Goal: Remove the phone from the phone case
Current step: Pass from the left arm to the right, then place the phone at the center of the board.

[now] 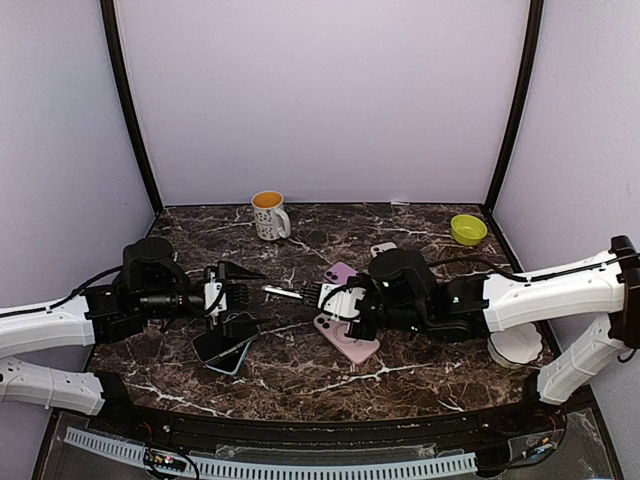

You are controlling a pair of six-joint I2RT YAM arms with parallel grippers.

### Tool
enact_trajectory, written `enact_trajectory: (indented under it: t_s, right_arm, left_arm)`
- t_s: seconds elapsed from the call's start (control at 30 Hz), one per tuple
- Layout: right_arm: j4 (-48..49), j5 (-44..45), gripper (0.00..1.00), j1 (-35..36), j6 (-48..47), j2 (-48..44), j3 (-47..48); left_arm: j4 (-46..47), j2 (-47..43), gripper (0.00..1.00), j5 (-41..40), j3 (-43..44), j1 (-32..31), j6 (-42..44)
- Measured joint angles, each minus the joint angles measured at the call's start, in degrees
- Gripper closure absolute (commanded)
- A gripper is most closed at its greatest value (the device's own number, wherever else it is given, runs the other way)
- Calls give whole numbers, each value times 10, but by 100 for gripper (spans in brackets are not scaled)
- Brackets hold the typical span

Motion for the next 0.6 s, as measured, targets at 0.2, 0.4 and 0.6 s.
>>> enact_trajectory:
  t_s: [0.2, 0.4, 0.6]
  right_arm:
    - [17, 46, 100, -2, 16, 3, -10]
    - [34, 91, 100, -14, 27, 40, -9]
    - [47, 123, 100, -28, 28, 109, 21]
  left_arm:
    - [8, -5, 20, -18, 0, 0, 2]
    - [35, -13, 10, -82, 0, 0, 9]
    - [78, -18, 8, -186, -2, 0, 20]
